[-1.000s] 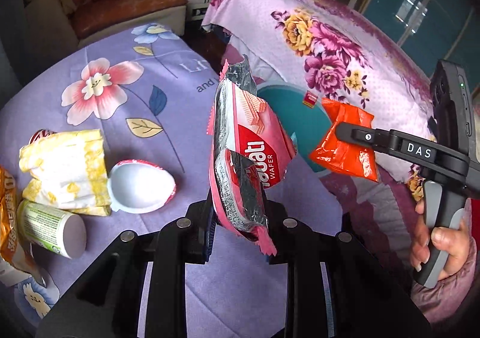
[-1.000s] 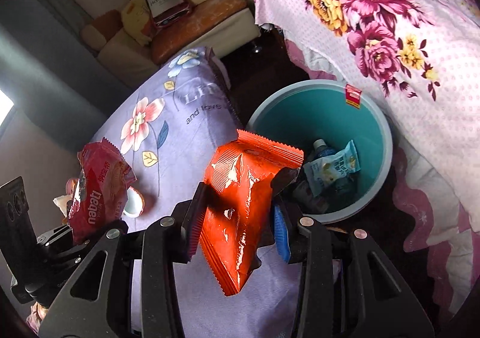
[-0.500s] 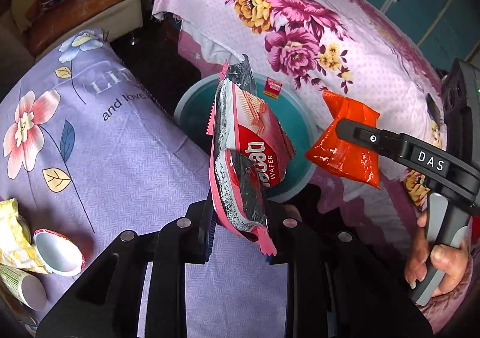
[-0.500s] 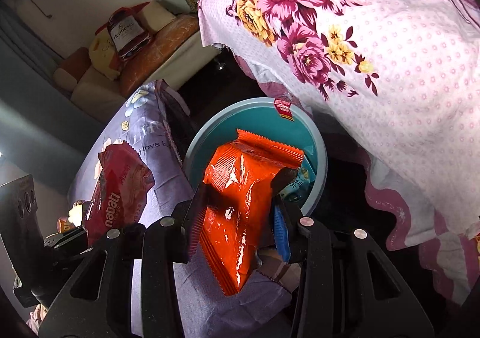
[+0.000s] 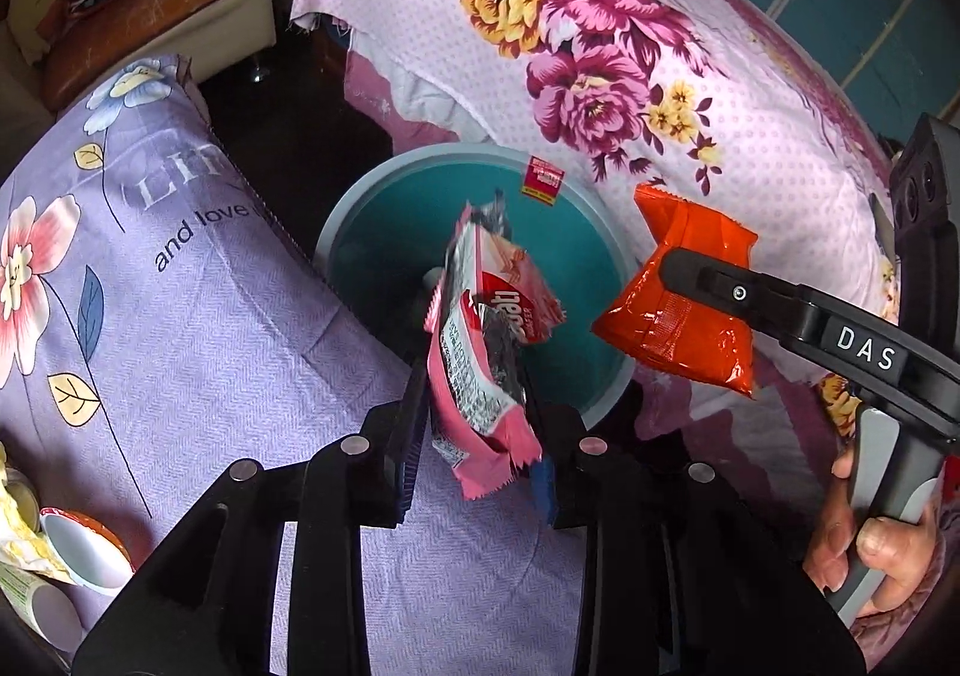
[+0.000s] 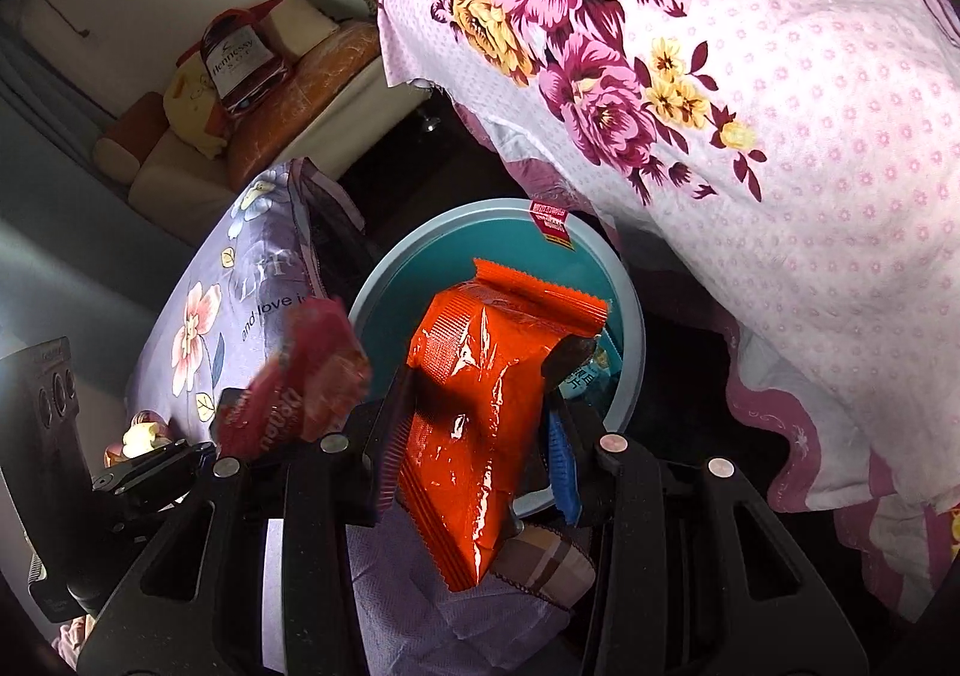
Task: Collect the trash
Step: 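Carry the red-orange packet and pink wafer wrapper over the teal bin and release, then move both tools back from the bin to the trash pile, then grasp the orange snack bag with the right tool while the left tool grasps the white tissue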
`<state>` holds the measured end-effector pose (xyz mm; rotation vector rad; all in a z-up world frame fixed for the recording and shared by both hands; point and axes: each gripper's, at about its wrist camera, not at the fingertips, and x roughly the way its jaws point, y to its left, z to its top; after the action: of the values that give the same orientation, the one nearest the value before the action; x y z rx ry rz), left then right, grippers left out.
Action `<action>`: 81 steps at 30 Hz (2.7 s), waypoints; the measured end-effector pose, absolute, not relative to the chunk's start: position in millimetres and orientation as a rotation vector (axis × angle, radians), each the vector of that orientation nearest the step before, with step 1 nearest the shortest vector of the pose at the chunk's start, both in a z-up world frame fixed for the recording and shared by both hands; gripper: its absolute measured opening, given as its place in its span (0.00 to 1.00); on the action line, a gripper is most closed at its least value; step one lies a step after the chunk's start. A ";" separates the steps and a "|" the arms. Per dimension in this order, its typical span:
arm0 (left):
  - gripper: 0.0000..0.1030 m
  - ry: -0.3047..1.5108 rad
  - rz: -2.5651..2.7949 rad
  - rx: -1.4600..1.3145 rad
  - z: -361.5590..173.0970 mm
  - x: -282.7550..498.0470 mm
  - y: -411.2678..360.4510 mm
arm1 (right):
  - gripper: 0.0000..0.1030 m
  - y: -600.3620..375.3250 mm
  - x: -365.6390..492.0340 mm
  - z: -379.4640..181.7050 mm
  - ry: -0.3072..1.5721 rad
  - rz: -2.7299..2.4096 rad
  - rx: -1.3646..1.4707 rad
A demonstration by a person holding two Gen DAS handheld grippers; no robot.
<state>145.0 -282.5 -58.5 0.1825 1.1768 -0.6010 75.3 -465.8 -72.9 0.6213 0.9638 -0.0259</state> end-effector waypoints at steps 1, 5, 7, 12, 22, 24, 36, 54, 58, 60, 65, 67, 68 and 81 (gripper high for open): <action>0.44 1.175 -0.595 0.181 -58.6 146.2 -281.6 | 0.37 -465.3 76.3 -73.8 0.968 -0.026 0.621; 0.73 1.148 -0.567 0.161 -53.8 149.7 -274.2 | 0.37 -462.4 80.7 -75.7 0.980 -0.026 0.616; 0.82 1.144 -0.556 0.145 -51.8 150.7 -268.3 | 0.37 -460.5 82.3 -76.3 0.986 -0.026 0.613; 0.87 1.141 -0.536 0.101 -50.0 150.0 -249.0 | 0.39 -456.0 85.4 -79.0 1.003 -0.030 0.606; 0.89 1.174 -0.534 0.050 -54.6 135.6 -218.6 | 0.71 -433.4 91.1 -74.5 1.033 -0.024 0.567; 0.90 1.171 -0.534 0.043 -53.8 130.6 -211.2 | 0.71 -426.3 90.8 -73.1 1.044 -0.025 0.546; 0.91 1.153 -0.462 -0.038 -46.2 101.9 -138.9 | 0.75 -362.7 90.4 -57.4 1.099 0.060 0.461; 0.91 1.061 -0.355 -0.166 -22.2 41.3 -1.2 | 0.76 -217.7 86.2 -15.4 1.136 0.225 0.204; 0.91 1.029 -0.299 -0.212 -16.0 29.1 43.5 | 0.76 -175.8 87.5 -9.2 1.148 0.280 0.131; 0.91 1.012 -0.274 -0.238 -14.4 22.9 67.4 | 0.76 -154.5 89.1 -7.7 1.161 0.317 0.107; 0.93 0.980 -0.168 -0.285 -15.3 14.7 124.5 | 0.76 -103.7 96.6 -1.6 1.178 0.403 0.043; 0.93 0.968 -0.131 -0.308 -16.0 13.7 146.3 | 0.76 -87.2 102.4 0.6 1.183 0.428 0.038; 0.93 0.961 -0.118 -0.312 -15.8 13.7 155.1 | 0.76 -79.6 106.9 2.2 1.183 0.440 0.041; 0.93 0.941 -0.117 -0.219 -18.9 44.5 196.5 | 0.55 16.5 141.2 9.7 1.224 0.595 -0.011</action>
<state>44.5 196.5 -18.9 -0.2194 0.9411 -0.1168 141.2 16.5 9.7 -0.0113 1.2239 0.5946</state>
